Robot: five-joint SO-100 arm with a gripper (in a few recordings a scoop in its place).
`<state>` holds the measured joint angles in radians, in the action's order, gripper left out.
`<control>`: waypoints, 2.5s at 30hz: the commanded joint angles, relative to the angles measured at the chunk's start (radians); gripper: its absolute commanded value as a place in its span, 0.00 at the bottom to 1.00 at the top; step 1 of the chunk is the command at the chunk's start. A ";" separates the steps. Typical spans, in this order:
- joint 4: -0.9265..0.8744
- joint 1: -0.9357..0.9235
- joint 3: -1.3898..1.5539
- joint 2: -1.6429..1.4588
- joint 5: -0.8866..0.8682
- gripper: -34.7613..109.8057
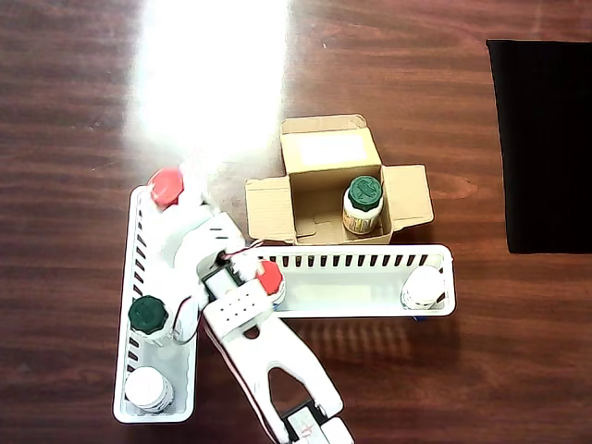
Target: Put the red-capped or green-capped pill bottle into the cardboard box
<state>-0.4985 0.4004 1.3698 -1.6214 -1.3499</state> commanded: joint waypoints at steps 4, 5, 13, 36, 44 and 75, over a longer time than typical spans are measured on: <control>-0.063 -0.218 -0.190 -0.075 -0.066 0.26; -0.055 -0.244 -0.192 -0.054 -0.072 0.26; 0.104 -0.423 -0.100 0.100 -0.127 0.26; 0.344 -0.434 0.310 0.077 -0.137 0.53; 0.147 -0.402 0.293 -0.112 -0.120 0.71; -0.735 -0.291 1.077 -1.594 -0.245 0.24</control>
<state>-1.2164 0.0782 2.3715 -3.0879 -1.5907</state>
